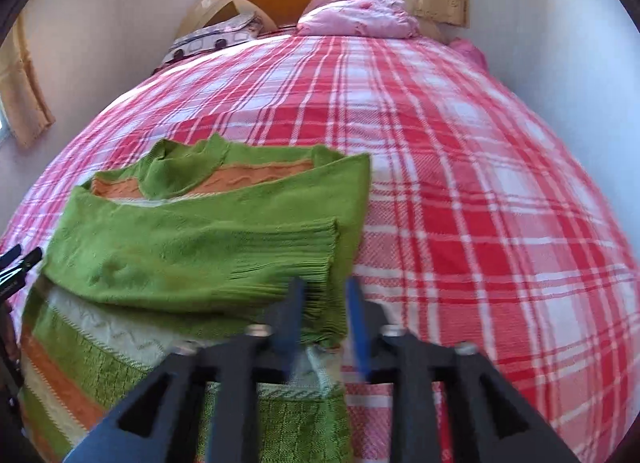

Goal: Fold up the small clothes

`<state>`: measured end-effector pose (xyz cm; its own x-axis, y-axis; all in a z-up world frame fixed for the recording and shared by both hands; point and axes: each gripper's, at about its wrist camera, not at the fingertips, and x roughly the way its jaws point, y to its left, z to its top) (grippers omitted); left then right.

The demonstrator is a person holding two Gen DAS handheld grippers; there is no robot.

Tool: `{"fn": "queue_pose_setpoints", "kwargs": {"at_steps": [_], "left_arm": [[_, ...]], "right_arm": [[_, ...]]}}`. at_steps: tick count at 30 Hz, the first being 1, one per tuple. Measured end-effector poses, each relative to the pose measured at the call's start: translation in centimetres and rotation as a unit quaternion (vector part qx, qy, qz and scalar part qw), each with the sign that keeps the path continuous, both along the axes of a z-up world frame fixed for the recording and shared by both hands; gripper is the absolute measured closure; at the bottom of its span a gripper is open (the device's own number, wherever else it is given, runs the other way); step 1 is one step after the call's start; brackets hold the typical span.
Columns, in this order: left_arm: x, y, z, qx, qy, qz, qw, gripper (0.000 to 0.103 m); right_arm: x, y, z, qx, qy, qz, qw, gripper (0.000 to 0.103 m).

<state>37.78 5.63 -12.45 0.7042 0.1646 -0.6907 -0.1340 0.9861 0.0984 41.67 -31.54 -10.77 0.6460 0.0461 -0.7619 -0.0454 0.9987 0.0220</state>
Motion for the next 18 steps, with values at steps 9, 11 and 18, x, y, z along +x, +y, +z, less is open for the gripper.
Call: {"fn": "queue_pose_setpoints", "kwargs": {"at_steps": [9,11,18], "left_arm": [[0.8,-0.2,0.9,0.002,-0.008,0.011,0.9999,0.009],[0.8,-0.6,0.5,0.011,0.004,0.008,0.9999,0.009],[0.1,-0.7,-1.4,0.015,0.029,-0.007,0.9994,0.005]], "right_arm": [[1.4,5.9,1.5,0.018,0.004,0.081,0.997,0.05],[1.6,6.1,-0.2,-0.007,0.024,0.068,0.997,0.051],[-1.5,4.5,-3.1,-0.009,0.021,0.059,0.998,0.052]]}}
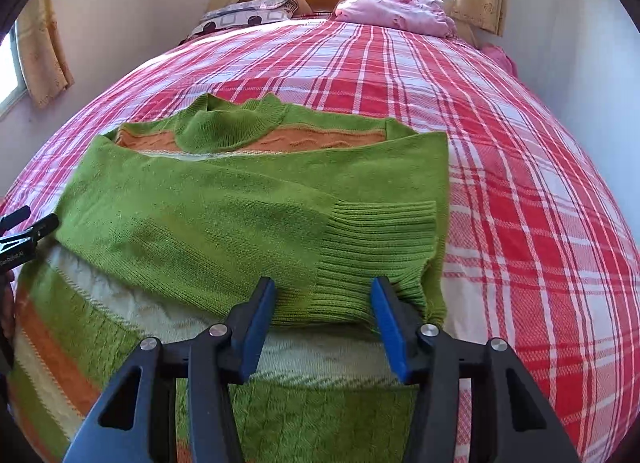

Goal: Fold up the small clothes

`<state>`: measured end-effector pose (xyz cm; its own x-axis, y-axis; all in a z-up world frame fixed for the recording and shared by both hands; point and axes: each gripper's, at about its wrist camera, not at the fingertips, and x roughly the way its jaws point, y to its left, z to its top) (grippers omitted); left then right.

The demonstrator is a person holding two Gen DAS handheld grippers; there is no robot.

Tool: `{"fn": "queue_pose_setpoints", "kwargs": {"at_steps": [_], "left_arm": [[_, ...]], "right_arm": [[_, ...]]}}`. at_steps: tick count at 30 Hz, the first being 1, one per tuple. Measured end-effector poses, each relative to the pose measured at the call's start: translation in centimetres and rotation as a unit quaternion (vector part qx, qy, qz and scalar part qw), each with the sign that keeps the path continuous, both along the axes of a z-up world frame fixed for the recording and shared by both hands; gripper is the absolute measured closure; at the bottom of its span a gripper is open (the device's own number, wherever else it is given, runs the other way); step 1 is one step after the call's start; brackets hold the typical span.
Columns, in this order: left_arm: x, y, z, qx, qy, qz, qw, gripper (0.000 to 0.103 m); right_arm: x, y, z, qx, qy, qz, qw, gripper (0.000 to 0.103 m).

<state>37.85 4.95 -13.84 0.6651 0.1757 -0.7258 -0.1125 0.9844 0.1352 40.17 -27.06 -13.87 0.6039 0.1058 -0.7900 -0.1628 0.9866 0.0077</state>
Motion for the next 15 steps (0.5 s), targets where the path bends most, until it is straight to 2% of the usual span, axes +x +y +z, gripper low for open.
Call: {"fn": "queue_pose_setpoints", "kwargs": {"at_steps": [15], "left_arm": [[-1.0,0.02,0.1,-0.015,-0.003,-0.004,0.9999,0.002]], "right_arm": [[0.49,0.39,-0.63,-0.015,-0.002,0.001,1.0,0.052]]}}
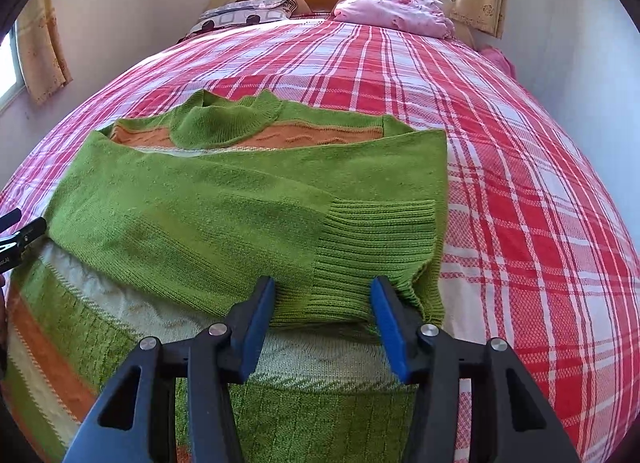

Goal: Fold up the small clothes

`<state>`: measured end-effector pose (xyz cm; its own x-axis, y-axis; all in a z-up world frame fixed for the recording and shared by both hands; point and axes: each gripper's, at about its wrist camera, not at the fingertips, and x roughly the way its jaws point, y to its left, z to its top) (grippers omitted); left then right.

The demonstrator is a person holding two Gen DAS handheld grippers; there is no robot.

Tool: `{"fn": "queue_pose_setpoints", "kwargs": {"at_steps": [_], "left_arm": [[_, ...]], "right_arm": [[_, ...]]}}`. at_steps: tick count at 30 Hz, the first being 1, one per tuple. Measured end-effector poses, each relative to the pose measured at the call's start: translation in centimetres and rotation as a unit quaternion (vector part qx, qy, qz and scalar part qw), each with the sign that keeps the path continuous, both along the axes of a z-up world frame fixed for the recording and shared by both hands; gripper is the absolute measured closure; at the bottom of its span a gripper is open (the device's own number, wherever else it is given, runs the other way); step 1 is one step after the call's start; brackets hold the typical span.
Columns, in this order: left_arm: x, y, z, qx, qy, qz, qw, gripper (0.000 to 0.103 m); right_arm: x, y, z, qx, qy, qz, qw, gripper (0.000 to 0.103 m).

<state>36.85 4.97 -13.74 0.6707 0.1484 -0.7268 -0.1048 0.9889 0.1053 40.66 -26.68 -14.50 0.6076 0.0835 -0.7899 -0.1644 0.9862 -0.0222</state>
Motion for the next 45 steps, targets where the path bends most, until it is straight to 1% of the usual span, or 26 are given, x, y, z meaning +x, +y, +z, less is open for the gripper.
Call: {"fn": "queue_pose_setpoints", "kwargs": {"at_steps": [8,11,15,17,19,22,26,31,32,35,37,39,45], "left_arm": [[-1.2,-0.2,-0.2,0.002,0.007,-0.003,1.0,0.002],[-1.3,-0.2,0.0,0.005,0.007,0.0,1.0,0.002],[-1.7,-0.5,-0.1,0.01,0.006,-0.006,0.9999,0.002],[-1.9,-0.5,-0.2,0.011,0.01,-0.005,0.9999,0.002],[-2.5,-0.5,0.1,0.01,0.008,-0.006,0.9999,0.002],[-3.5,-0.8,0.4,0.013,-0.001,-0.01,0.9999,0.002],[-4.2,-0.7,-0.1,0.008,0.011,-0.005,0.9999,0.002],[-6.5,-0.4,0.8,-0.001,-0.005,-0.008,1.0,0.002],[-6.9,-0.4,0.9,-0.001,-0.006,-0.008,1.0,0.002],[-7.9,-0.5,1.1,0.0,-0.005,-0.014,0.9999,0.002],[-8.6,-0.5,1.2,0.002,-0.008,-0.017,0.9998,0.002],[-9.0,-0.5,1.4,-0.001,-0.008,-0.02,0.9998,0.002],[-10.2,-1.1,1.8,-0.005,-0.007,-0.029,0.9995,0.002]], "right_arm": [[-0.3,-0.1,0.0,0.003,-0.002,-0.002,1.0,0.052],[-0.6,0.1,0.0,-0.008,-0.003,0.003,1.0,0.052],[-0.4,-0.6,-0.1,0.011,-0.003,0.006,1.0,0.052],[-0.6,-0.5,0.0,0.01,-0.004,0.006,1.0,0.052],[-0.8,-0.4,0.0,0.007,-0.008,0.008,1.0,0.052],[-0.5,-0.6,-0.1,0.016,-0.005,0.006,1.0,0.052],[-0.8,-0.3,0.1,0.009,-0.009,0.009,1.0,0.051],[-1.0,-0.5,0.3,0.015,-0.012,0.011,1.0,0.051],[-1.2,-0.6,0.7,0.02,-0.013,0.011,1.0,0.05],[-2.4,-0.7,1.7,0.038,-0.01,0.01,0.999,0.043],[-3.3,-0.5,1.8,0.045,-0.001,0.015,0.999,0.043],[-4.4,-0.2,1.8,0.043,0.002,0.023,0.999,0.043],[-7.2,-0.6,2.1,0.064,-0.001,0.025,0.998,0.043]]}}
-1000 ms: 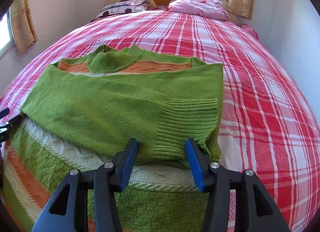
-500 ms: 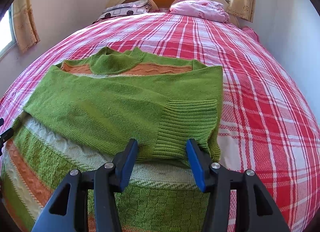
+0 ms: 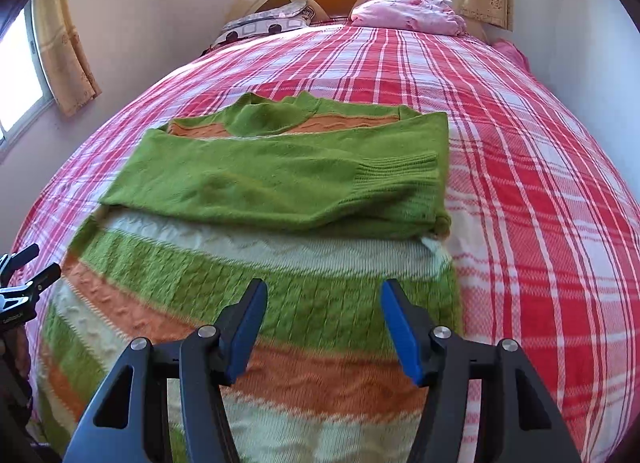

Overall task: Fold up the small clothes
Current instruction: 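Withdraw both grippers from the sweater toward the hem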

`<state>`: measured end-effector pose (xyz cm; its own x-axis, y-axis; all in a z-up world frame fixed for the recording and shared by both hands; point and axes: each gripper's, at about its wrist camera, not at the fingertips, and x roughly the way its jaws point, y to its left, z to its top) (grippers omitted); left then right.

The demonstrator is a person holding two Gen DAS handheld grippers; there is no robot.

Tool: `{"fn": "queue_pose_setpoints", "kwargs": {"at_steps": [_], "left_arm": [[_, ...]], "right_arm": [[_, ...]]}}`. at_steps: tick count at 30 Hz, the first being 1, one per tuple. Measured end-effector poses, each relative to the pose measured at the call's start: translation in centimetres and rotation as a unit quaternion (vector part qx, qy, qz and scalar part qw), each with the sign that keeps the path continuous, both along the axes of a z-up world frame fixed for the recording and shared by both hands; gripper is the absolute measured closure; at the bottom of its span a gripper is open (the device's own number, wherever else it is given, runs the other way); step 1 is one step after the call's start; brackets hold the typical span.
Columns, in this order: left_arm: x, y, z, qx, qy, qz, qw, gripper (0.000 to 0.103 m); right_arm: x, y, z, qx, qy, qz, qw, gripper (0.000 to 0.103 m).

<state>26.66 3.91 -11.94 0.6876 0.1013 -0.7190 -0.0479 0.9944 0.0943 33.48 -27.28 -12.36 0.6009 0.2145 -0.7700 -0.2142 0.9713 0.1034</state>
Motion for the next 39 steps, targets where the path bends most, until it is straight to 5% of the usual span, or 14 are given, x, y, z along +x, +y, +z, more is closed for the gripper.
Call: {"fn": "queue_pose_setpoints", "kwargs": {"at_steps": [29,39], "left_arm": [[-10.7,-0.7,-0.4,0.005,0.027,-0.061,0.9977,0.003],[-14.4,-0.8,-1.1,-0.026,0.069,-0.081,0.994,0.003]], "right_arm": [[-12.3,1.1,-0.7,-0.014,0.006,0.032,0.999,0.043],[-16.7,1.0,-1.2,-0.028,0.026,0.031,0.999,0.042]]}}
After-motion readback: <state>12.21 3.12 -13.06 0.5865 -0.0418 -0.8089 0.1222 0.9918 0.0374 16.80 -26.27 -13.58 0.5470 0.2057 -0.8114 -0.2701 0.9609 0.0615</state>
